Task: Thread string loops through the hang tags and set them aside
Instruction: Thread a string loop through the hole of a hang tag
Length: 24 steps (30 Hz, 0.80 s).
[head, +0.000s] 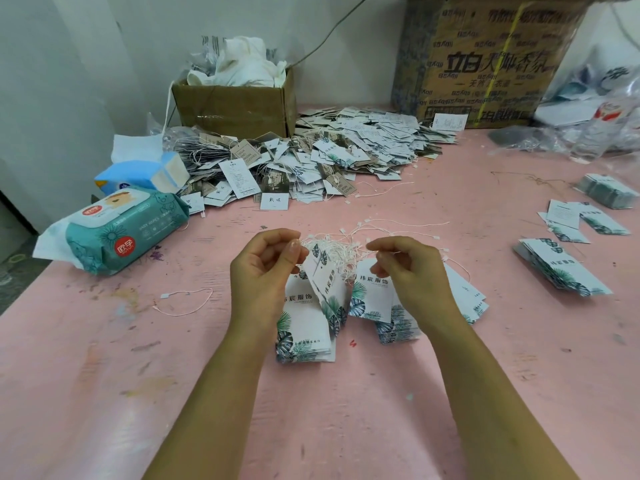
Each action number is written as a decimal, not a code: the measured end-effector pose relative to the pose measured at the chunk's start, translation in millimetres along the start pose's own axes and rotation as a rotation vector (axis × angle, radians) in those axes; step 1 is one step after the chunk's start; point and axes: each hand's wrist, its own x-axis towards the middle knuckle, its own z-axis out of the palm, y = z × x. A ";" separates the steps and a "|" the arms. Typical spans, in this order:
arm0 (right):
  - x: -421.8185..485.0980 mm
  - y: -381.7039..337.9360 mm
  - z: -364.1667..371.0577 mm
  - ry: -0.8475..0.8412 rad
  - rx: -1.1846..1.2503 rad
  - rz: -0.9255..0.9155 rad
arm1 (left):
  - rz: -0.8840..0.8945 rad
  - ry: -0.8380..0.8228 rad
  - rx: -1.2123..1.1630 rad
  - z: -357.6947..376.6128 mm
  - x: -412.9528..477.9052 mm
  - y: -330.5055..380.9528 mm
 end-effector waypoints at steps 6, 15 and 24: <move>-3.6 0.9 5.7 -0.170 -0.189 -0.071 | -0.002 -0.027 0.035 0.6 -0.8 0.2; -1.0 0.9 -0.5 -0.131 -0.119 -0.096 | 0.142 -0.046 0.401 0.6 -6.4 1.5; -5.9 -6.0 10.8 -0.092 0.191 -0.151 | 0.239 -0.136 0.552 5.8 -10.2 1.4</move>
